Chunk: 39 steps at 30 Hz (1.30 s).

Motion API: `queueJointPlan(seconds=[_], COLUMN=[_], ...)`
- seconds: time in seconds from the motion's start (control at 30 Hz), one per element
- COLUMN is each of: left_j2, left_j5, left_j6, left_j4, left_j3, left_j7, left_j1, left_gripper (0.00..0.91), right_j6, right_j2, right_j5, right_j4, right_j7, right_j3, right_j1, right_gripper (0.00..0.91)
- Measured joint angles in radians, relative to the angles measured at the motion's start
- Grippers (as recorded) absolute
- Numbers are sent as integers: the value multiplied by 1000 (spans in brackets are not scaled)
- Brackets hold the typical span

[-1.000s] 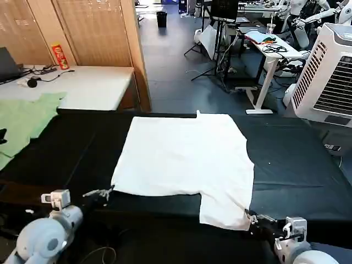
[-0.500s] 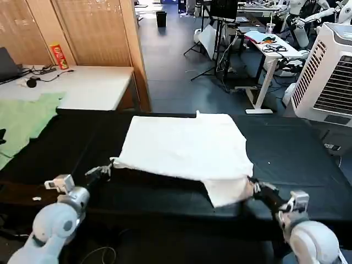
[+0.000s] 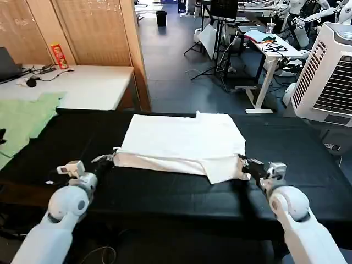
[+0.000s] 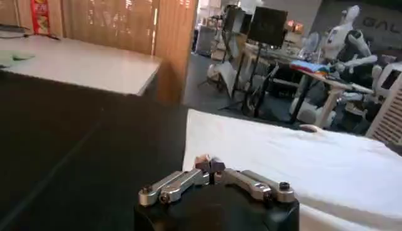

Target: Fold and organize the clothes.

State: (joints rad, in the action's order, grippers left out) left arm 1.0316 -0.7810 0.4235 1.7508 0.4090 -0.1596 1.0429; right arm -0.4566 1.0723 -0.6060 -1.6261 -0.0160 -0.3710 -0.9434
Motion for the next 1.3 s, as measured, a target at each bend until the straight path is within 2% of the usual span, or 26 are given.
queueJointPlan(seconds=[0.03,0.07,0.1,0.13,0.27,0.47,0.63,0.73,0.87,0.97,1.0,1.03,1.07,1.1,1.13,1.23,1.3], left_j2=[2,6,8,11,15,4,2,9,11,16,17,17,17,17,18,20,21], left_j5=[6,14,21,25,28,32,30,27,35,38,38,37,37,37,37,39,35], left_j6=[-5,-10,-12,-13,-13,-8,2,8,10,9,9,9,8,8,8,8,10], left_j4=[-7,-19,-29,-37,-48,-37,-8,9,15,5,1,-2,-4,-8,-12,-28,-40], left_j3=[-6,-13,-17,-19,-19,8,17,20,21,21,21,21,21,20,19,16,15], left_j7=[3,5,5,4,1,1,13,24,46,52,55,57,58,60,62,63,64], left_j1=[-10,-22,-31,-38,-48,-23,19,47,80,96,97,98,98,98,97,91,85], left_gripper=[0,449,878,878,878,878,878,878,878,878,829,663,595,439,254,146,98], right_j6=[-2,-7,-18,-27,-53,-58,-57,-56,-53,-53,-53,-53,-53,-53,-52,-51,-50], right_j2=[0,-2,-6,-11,-39,-102,-107,-98,-95,-92,-91,-88,-86,-84,-82,-78,-75], right_j5=[0,-1,-4,-7,-26,-31,-31,-28,-26,-25,-24,-23,-21,-19,-17,-13,-9], right_j4=[5,7,6,4,-42,-169,-201,-203,-200,-195,-192,-187,-182,-179,-177,-176,-176], right_j7=[1,3,3,1,-23,-37,-37,-36,-39,-40,-40,-40,-40,-41,-41,-42,-42], right_j3=[0,0,-3,-7,-30,-85,-129,-142,-147,-146,-145,-142,-140,-138,-137,-134,-132], right_j1=[4,5,4,1,-37,-168,-255,-285,-296,-296,-295,-293,-291,-291,-291,-293,-294], right_gripper=[20,68,702,878,878,878,878,800,770,595,585,507,507,429,410,283,254])
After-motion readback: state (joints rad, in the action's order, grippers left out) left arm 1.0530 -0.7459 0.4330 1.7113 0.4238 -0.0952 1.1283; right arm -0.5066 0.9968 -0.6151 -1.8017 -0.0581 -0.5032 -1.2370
